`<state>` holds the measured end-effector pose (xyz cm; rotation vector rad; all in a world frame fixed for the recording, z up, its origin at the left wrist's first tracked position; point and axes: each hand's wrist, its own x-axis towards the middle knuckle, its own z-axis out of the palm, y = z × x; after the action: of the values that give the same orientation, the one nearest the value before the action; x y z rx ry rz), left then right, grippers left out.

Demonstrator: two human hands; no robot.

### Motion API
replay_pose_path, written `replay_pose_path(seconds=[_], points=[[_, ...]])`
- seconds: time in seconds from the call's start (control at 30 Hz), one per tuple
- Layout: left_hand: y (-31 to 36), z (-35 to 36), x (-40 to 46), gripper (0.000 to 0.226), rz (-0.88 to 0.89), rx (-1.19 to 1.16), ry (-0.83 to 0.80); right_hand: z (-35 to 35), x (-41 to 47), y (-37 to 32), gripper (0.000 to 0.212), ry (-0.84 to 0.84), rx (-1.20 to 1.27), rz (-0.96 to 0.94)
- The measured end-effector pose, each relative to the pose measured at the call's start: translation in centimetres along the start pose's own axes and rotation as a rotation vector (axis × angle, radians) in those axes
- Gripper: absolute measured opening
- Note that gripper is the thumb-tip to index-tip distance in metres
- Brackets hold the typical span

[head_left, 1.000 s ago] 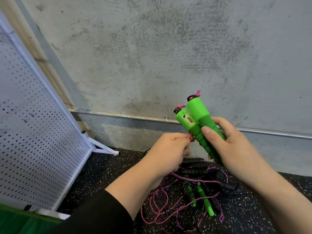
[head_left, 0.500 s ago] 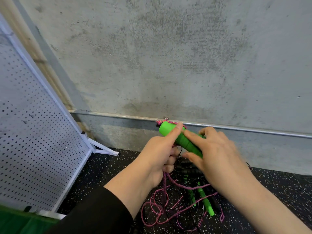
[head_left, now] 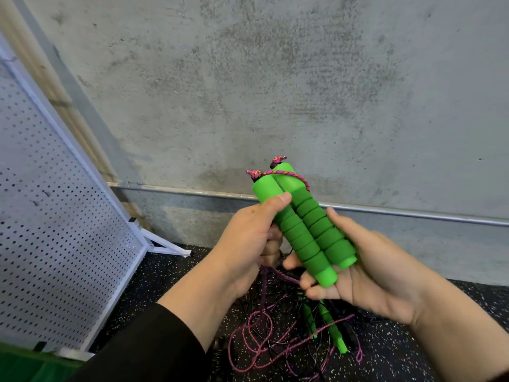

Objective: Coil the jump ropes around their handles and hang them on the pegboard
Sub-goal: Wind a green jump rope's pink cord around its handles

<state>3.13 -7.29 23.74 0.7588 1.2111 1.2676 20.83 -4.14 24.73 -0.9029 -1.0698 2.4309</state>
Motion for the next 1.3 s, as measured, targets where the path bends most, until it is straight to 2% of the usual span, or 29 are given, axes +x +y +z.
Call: replay_pose_path(seconds=[0.13, 0.3, 0.4, 0.57, 0.67, 0.83, 0.9, 0.97, 1.07, 1.13, 1.2, 1.3], points=[[0.2, -0.2, 0.1, 0.034, 0.033, 0.031, -0.056, -0.4, 0.2, -0.1, 0.053, -0.051, 0.004, -0.064], [0.6, -0.7, 0.2, 0.041, 0.060, 0.145, -0.091, -0.1, 0.4, -0.4, 0.045, 0.168, -0.069, -0.301], [0.7, -1.0, 0.1, 0.062, 0.038, 0.235, -0.077, -0.5, 0.1, -0.9, 0.050, 0.375, -0.314, -0.439], [0.8, -1.1, 0.0, 0.061, -0.034, 0.288, -0.067, -2.0, 0.3, -0.9, 0.058, 0.632, -0.834, -0.514], [0.9, -1.1, -0.1, 0.066, -0.068, 0.307, -0.064, -2.4, 0.8, -0.6, 0.067, 0.793, -1.030, -0.517], [0.9, -0.5, -0.3, 0.067, -0.113, 0.199, -0.036, -2.2, 1.6, 0.8, 0.072, 0.882, -1.454, -0.599], [0.5, -0.2, -0.2, 0.054, -0.146, 0.137, 0.013, -1.7, 1.8, 1.3, 0.072, 0.880, -1.521, -0.633], [0.0, -0.1, -0.1, 0.042, -0.156, 0.083, 0.062, -1.4, 1.9, 1.5, 0.074, 0.870, -1.550, -0.651], [-0.3, -0.3, 0.2, 0.040, -0.117, 0.048, 0.126, -1.3, 2.1, 1.7, 0.078, 0.822, -1.591, -0.665], [-0.2, -0.4, 0.3, 0.038, -0.084, 0.035, 0.156, -1.2, 2.0, 1.8, 0.075, 0.751, -1.533, -0.665], [0.0, -0.6, 0.4, 0.037, -0.054, 0.021, 0.183, -0.9, 2.0, 1.7, 0.058, 0.687, -1.318, -0.649], [0.0, -0.7, 0.5, 0.039, -0.030, 0.008, 0.197, -0.5, 1.9, 1.1, 0.029, 0.579, -0.769, -0.548]])
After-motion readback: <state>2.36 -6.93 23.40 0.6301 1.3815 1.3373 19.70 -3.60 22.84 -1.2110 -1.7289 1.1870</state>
